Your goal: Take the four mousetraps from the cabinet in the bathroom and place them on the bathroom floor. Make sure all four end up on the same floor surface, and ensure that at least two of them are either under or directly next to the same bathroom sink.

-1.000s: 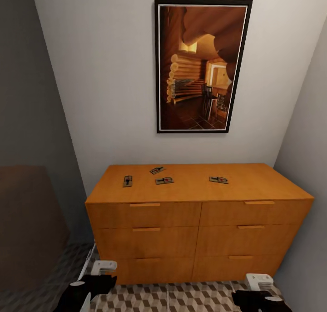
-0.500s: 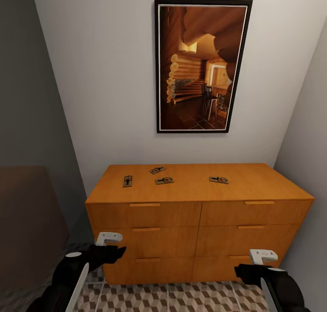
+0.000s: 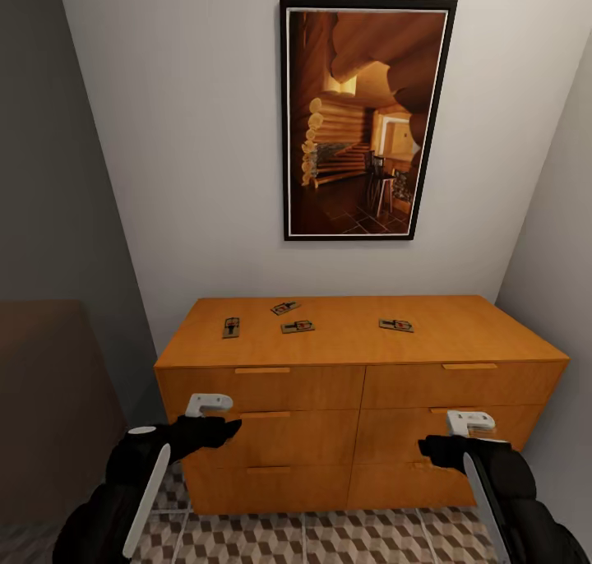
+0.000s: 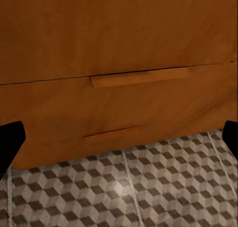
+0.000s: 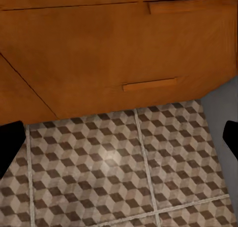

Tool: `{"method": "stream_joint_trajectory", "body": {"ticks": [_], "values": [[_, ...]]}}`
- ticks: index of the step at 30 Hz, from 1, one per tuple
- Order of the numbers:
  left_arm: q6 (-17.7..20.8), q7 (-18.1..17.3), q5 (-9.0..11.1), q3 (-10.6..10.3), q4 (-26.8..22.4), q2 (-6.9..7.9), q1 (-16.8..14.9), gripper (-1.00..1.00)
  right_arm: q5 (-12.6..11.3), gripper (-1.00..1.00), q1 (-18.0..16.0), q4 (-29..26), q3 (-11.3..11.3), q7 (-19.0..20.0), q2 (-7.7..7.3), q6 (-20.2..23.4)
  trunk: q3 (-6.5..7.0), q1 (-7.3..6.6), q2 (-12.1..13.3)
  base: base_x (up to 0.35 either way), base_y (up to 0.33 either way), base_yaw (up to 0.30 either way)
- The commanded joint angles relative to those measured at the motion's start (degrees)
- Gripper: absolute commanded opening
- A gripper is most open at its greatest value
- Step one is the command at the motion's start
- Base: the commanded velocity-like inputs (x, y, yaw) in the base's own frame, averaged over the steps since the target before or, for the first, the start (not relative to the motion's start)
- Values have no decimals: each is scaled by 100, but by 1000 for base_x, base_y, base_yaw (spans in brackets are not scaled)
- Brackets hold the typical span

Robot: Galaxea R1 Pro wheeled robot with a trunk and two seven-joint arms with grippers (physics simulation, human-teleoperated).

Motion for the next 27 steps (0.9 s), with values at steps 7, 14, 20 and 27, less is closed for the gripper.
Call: {"method": "stream_joint_trajectory", "body": {"ticks": [7,14,20,27], "values": [[258,-78,-4,5,-14,-115,-349,100,26,100,-331,-11,3,7,-2,27,-7,0,-4,0,0,0],[534,-93,-2,3,-20,-314,-668,100,26,100,-589,-18,-3,7,-8,27,-7,0,-4,0,0,0],[718,-95,-1,3,-32,-393,-869,100,26,100,-756,-21,-10,7,-26,27,-7,0,-4,0,0,0],[842,-96,7,3,-96,-412,-1086,100,26,100,-966,-26,-30,7,-180,27,-7,0,-4,0,0,0]]}}
